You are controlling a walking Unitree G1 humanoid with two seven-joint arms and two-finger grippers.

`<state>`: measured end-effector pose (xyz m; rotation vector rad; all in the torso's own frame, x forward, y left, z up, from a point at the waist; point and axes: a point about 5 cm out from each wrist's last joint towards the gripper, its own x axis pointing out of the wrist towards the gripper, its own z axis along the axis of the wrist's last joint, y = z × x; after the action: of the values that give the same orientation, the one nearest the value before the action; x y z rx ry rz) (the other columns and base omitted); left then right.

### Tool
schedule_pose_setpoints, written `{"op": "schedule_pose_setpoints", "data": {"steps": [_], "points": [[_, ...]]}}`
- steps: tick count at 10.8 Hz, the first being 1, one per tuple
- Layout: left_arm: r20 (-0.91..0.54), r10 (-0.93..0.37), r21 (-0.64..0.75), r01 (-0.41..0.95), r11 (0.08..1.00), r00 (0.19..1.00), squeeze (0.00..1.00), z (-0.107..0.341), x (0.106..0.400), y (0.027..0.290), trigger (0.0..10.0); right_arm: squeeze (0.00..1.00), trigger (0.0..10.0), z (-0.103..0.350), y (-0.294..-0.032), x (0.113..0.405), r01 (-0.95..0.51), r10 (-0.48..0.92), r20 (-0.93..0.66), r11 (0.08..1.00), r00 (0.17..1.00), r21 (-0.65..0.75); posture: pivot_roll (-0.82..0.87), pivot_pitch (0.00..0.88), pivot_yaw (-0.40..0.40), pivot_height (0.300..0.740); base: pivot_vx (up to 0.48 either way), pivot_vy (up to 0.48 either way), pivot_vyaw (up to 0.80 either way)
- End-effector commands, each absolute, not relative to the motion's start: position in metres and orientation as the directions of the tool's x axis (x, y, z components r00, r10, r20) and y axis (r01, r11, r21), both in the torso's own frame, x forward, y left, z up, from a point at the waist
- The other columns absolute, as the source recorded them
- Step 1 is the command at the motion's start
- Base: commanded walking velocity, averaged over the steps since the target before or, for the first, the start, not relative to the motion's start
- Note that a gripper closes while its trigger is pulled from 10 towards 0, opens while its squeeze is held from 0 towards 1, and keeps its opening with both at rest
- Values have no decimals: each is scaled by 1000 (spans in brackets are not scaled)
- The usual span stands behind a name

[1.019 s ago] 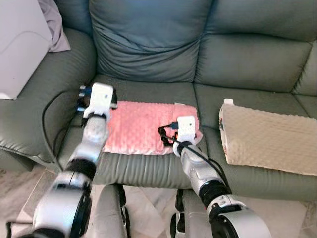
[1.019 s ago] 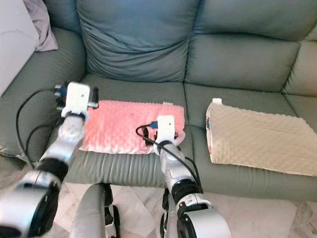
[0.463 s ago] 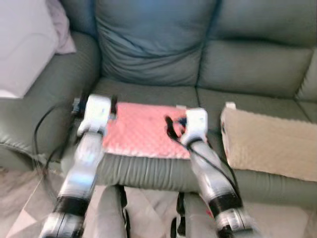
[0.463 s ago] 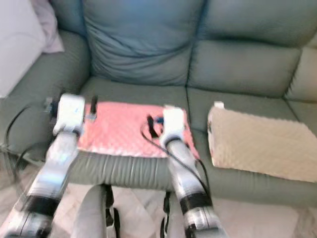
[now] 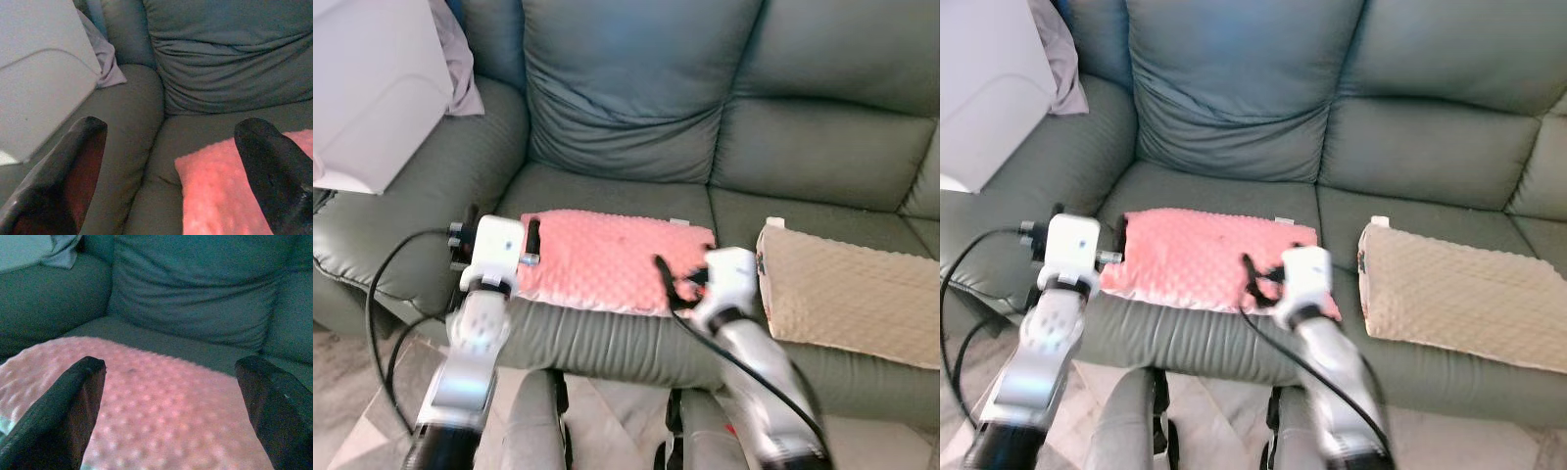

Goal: Move the pillow to the sofa

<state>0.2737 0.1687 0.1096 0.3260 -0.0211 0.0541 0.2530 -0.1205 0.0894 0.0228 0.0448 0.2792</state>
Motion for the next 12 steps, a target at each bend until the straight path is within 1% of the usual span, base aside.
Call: {"op": "schedule_pose_setpoints", "data": {"steps": [1,2,3,4,6,7,8,9,10,11,12], "points": [[27,62,307,-67,949,998,0,108,268,173,10000,1000,10000,95,-130,250,-230,230,-18,973,973,4,-10,0,-22,631,0,0,0],[9,99,294,-97,951,995,0,102,261,178,10000,1000,10000,94,-136,245,-220,220,-19,975,975,12,-8,0,-18,631,0,0,0],[-7,107,272,-101,957,994,0,97,255,180,10000,565,10000,96,-142,242,-199,199,-13,980,980,-6,-12,0,-16,631,0,0,0],[-48,91,254,-76,964,995,0,87,250,175,10000,0,10000,98,-150,242,-170,170,6,985,986,27,-18,0,-14,631,0,0,0],[-16,109,216,-103,971,994,0,94,266,168,10000,0,10000,103,-153,255,-149,149,27,989,989,8,-28,0,-2,673,0,0,0],[-16,99,194,-94,976,995,0,94,272,162,10000,0,10000,106,-152,262,-152,152,36,988,988,8,-29,0,-4,692,0,0,0],[-13,74,189,-71,979,997,0,94,272,158,10000,0,10000,106,-151,264,-162,162,37,987,986,9,-30,0,-4,706,0,0,0],[-26,22,176,-17,984,999,0,91,272,150,10000,0,10000,106,-151,266,-168,168,35,986,985,12,-32,0,-8,725,0,0,0],[-39,23,186,-15,982,999,0,88,272,149,10000,0,10000,104,-151,266,-175,174,31,985,984,10,-38,0,-8,739,0,0,0],[-45,35,197,-26,980,998,0,86,272,147,10000,0,10000,104,-150,266,-179,179,30,984,983,9,-40,0,-8,740,0,0,0],[-43,20,200,-11,980,999,0,84,273,139,10000,0,10000,103,-148,265,-191,191,28,982,981,11,-46,0,-10,740,0,0,0]]}}
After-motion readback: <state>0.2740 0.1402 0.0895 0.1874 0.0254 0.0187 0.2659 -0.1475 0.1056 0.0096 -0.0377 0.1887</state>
